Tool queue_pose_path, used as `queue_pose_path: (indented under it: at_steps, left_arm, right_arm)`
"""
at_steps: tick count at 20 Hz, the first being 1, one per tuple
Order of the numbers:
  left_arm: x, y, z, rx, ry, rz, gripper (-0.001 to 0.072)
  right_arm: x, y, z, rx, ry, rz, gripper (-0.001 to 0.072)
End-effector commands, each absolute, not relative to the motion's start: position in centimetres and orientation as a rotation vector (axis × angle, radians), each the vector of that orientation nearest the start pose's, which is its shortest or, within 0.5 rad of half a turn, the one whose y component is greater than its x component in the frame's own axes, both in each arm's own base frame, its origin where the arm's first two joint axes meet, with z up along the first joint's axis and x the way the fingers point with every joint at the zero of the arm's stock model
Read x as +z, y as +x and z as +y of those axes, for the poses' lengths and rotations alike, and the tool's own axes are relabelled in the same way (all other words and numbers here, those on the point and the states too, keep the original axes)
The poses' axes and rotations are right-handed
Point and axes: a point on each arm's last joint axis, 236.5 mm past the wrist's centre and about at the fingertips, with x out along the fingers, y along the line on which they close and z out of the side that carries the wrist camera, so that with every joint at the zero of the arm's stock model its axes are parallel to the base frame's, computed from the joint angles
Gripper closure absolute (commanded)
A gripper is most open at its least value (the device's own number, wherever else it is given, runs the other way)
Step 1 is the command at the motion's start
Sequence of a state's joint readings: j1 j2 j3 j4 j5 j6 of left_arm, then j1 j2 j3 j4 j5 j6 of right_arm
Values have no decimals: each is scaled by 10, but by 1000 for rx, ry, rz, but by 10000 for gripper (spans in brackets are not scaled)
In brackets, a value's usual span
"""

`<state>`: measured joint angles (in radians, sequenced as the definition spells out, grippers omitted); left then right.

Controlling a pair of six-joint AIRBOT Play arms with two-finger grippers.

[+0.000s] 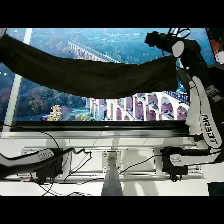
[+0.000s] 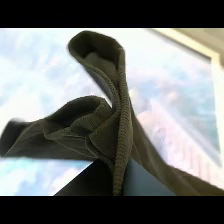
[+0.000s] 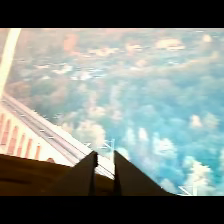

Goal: Fold the clothes and pants, and hang the long-sleeved shirts on hangers.

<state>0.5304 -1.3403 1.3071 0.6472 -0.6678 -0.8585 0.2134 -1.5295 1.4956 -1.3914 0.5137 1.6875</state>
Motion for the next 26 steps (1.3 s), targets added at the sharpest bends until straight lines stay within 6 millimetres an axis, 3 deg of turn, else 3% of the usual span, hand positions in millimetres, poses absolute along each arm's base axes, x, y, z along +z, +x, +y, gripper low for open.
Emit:
queue_pose_path:
  at_steps: [1,5,7,10,12,15,17,19,21,22,24,26]
  left_arm:
    - [226,493,105,-54,-266,327,689]
    - [257,489,39,-169,-341,290,688]
    - [264,490,4,-241,-416,288,687]
    - [269,488,-48,-351,-454,300,687]
    - [267,485,-83,-418,-445,318,687]
    - [256,485,-128,-492,-440,350,686]
    - [238,487,-156,-538,-440,397,686]
    - [216,487,-183,-581,-439,453,686]
    - [198,485,-216,-633,-459,502,686]
    - [191,482,-234,-659,-479,523,686]
    - [170,472,-278,-717,-495,575,686]
    - [144,458,-321,-769,-477,635,681]
  right_arm:
    - [113,560,217,331,253,601,679]
    - [62,539,347,516,268,701,680]
    - [30,519,415,595,301,784,680]
    - [-3,480,498,716,333,871,680]
    - [-17,459,534,742,396,912,680]
    - [-33,442,549,754,410,946,680]
    - [-35,451,535,736,364,946,680]
    - [-33,477,488,692,217,944,680]
    - [-30,512,401,556,42,990,680]
    - [-24,529,347,462,0,1024,680]
    - [-4,556,242,288,10,1076,680]
    - [18,565,152,149,90,1111,680]
